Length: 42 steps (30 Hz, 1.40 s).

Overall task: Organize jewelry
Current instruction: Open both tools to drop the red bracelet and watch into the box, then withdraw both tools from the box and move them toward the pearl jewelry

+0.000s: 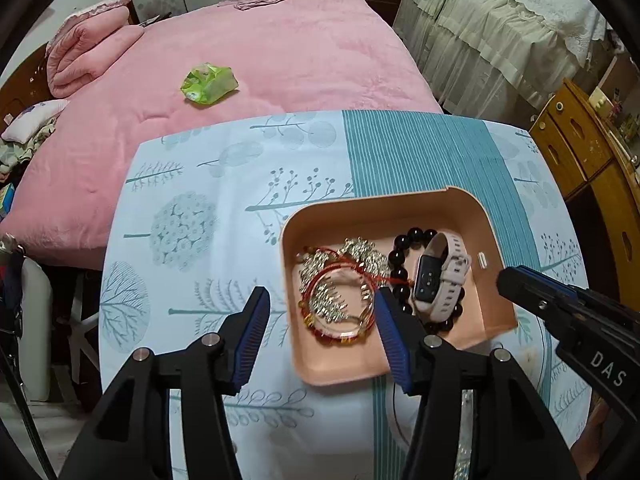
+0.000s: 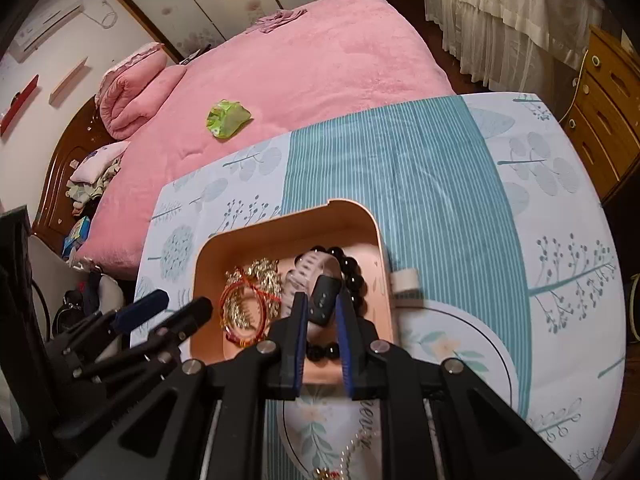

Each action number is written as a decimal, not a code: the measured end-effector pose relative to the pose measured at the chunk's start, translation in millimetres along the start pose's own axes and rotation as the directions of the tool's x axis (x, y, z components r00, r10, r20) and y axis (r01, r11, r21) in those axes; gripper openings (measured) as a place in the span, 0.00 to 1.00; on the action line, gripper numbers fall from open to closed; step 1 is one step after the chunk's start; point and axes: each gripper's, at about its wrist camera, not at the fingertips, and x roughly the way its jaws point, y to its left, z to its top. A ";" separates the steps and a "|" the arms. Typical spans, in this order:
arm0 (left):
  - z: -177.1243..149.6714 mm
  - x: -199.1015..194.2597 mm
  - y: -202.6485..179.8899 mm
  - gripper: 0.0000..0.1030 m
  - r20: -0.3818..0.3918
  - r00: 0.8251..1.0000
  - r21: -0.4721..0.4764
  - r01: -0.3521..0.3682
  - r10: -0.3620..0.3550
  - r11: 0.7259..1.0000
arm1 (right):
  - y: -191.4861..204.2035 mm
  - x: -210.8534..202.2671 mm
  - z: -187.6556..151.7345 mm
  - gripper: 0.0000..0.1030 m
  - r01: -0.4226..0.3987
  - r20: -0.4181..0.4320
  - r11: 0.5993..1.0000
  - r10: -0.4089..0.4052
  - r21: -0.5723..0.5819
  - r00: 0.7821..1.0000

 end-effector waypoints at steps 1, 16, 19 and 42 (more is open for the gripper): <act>-2.0 -2.7 1.7 0.51 0.000 1.000 0.001 0.000 0.000 1.000 | 0.0 -2.1 -1.9 0.14 -0.003 0.000 1.000 0.003 -0.003 1.000; -68.3 -57.8 63.7 0.60 0.014 0.999 -0.090 0.037 -0.036 0.995 | 2.0 -38.7 -83.4 0.31 -0.019 -0.020 0.998 0.018 -0.058 1.000; -94.1 -67.0 81.6 0.60 0.013 1.000 -0.114 0.002 0.000 0.993 | 6.5 -43.4 -104.5 0.33 -0.014 -0.022 0.996 0.013 -0.085 1.000; -228.9 -56.4 9.3 0.60 -0.163 0.979 0.167 0.153 -0.125 0.974 | -1.5 -41.2 -266.8 0.33 0.032 -0.146 0.998 -0.041 -0.062 0.988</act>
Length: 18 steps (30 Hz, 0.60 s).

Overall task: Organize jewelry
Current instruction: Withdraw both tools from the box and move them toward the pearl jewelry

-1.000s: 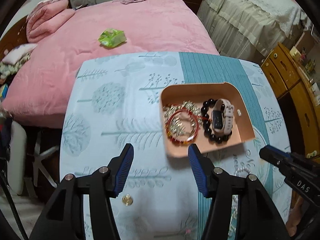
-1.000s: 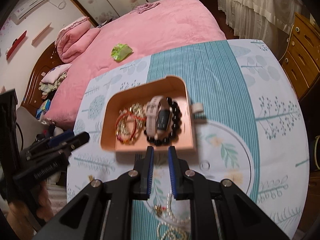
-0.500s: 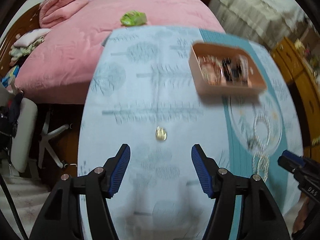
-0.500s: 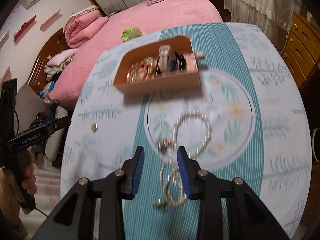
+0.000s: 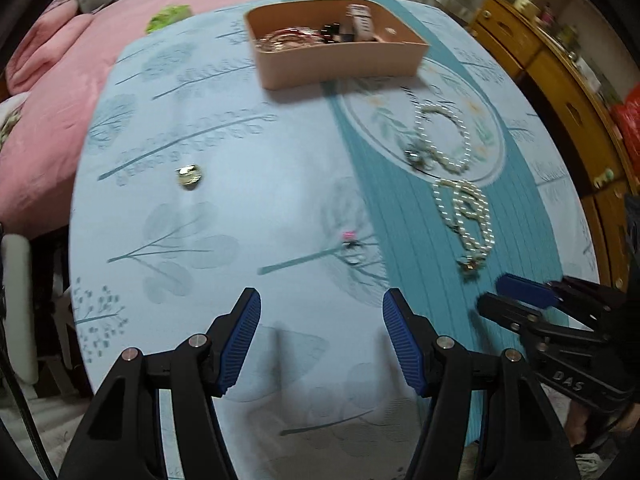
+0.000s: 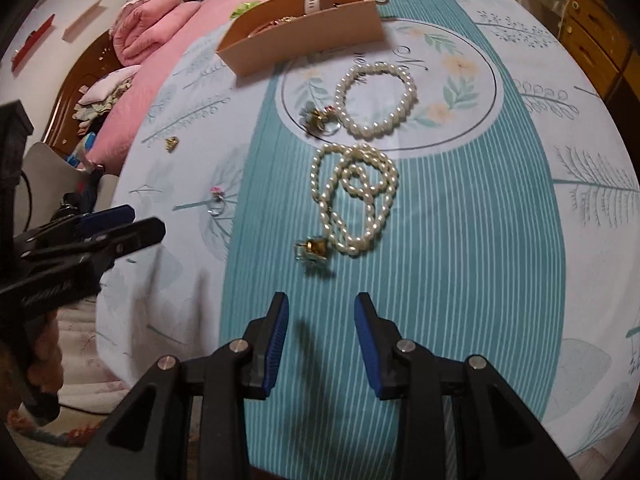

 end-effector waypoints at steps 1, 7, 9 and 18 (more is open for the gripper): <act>0.8 -0.7 -1.3 0.60 0.001 1.000 0.006 0.007 -0.007 1.000 | 1.5 0.0 0.3 0.33 0.008 0.014 1.000 -0.008 -0.004 1.000; 6.3 -1.4 -9.7 0.60 0.011 1.000 0.030 0.023 -0.023 0.999 | 11.4 3.8 5.9 0.33 0.038 0.073 0.998 -0.035 -0.040 0.997; 8.9 -1.3 -8.8 0.60 0.016 1.000 0.024 0.026 -0.026 0.999 | 15.7 6.1 7.9 0.33 0.055 0.091 0.997 -0.049 -0.063 0.995; 16.4 0.8 5.2 0.60 0.034 0.999 -0.022 0.019 -0.019 1.000 | 34.8 14.3 6.8 0.33 0.164 0.177 0.968 -0.130 -0.193 0.976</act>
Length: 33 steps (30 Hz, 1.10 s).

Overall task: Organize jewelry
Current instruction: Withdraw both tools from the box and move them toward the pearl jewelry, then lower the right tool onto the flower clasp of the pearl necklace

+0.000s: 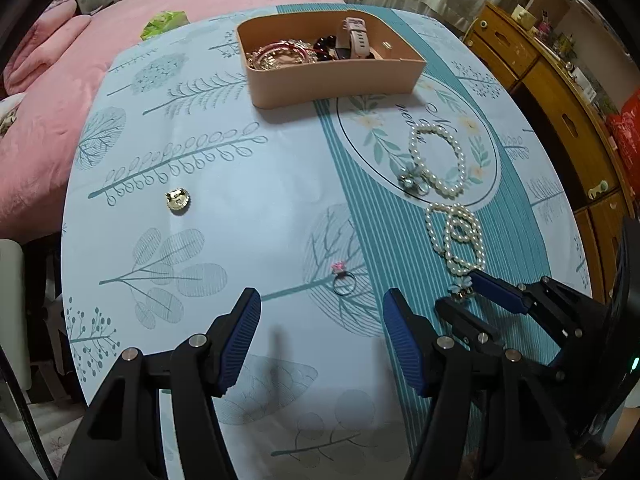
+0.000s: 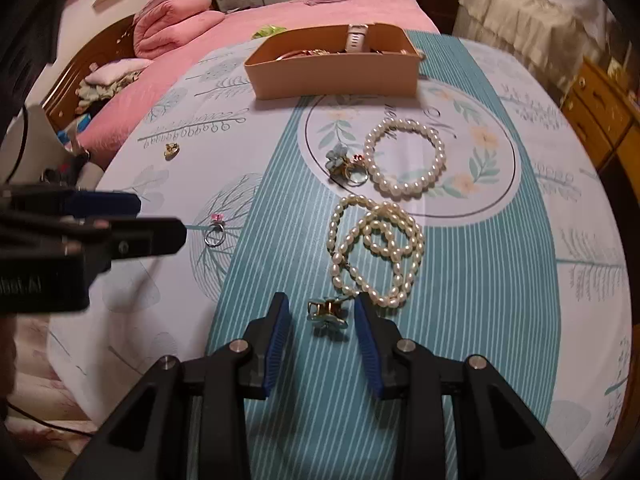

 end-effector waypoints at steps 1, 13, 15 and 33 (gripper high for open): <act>0.7 0.1 0.6 0.60 0.003 1.000 -0.002 0.003 -0.003 1.000 | 2.2 0.0 -1.5 0.33 0.012 0.009 1.000 -0.011 -0.024 1.000; 26.0 17.4 -22.0 0.60 0.017 0.999 0.019 0.048 -0.048 0.999 | -17.0 -14.0 -3.9 0.19 -0.010 0.009 1.000 0.010 -0.027 1.000; 32.9 24.4 -28.1 0.60 0.008 0.998 0.020 0.062 -0.062 0.998 | -25.9 -20.5 -1.7 0.19 -0.011 0.022 1.000 0.011 0.008 1.000; 81.4 69.2 -54.8 0.45 -0.001 0.996 -0.060 0.089 -0.089 0.994 | -78.4 -20.1 10.2 0.19 -0.014 0.027 0.991 0.011 0.134 1.000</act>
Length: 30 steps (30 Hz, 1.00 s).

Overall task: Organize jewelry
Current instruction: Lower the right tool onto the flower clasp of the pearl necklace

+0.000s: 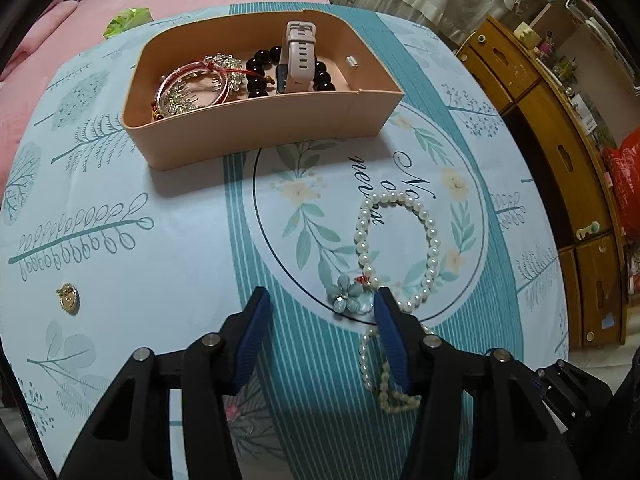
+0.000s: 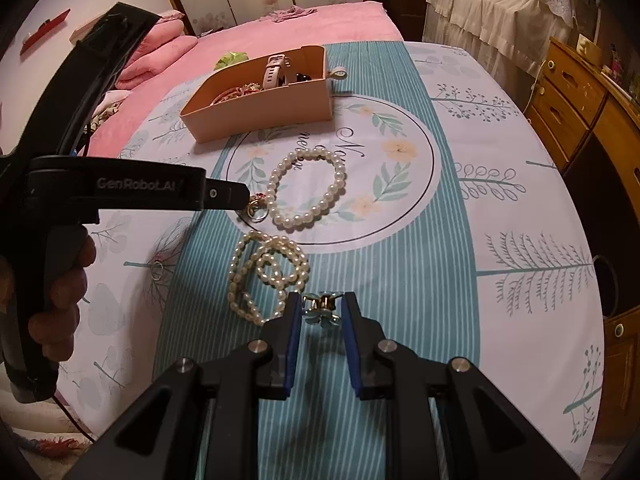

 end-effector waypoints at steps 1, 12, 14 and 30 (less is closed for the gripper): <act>1.6 2.8 0.2 0.41 -0.006 1.000 -0.006 -0.001 0.001 1.000 | -0.9 0.8 0.7 0.19 -0.003 -0.001 1.000 0.003 0.003 1.000; 4.4 1.9 27.2 0.39 -0.005 0.998 -0.083 -0.057 0.057 0.995 | -6.3 7.7 4.7 0.19 -0.015 -0.015 1.000 0.015 -0.005 1.000; 4.7 2.3 29.4 0.40 -0.003 0.998 -0.089 -0.055 0.055 0.994 | -6.7 8.9 5.4 0.19 -0.017 -0.017 1.000 0.017 -0.009 1.000; 9.0 7.9 12.4 0.42 0.009 0.998 -0.038 -0.061 0.061 0.997 | -7.7 10.4 8.8 0.19 -0.030 -0.015 0.999 0.029 -0.012 0.999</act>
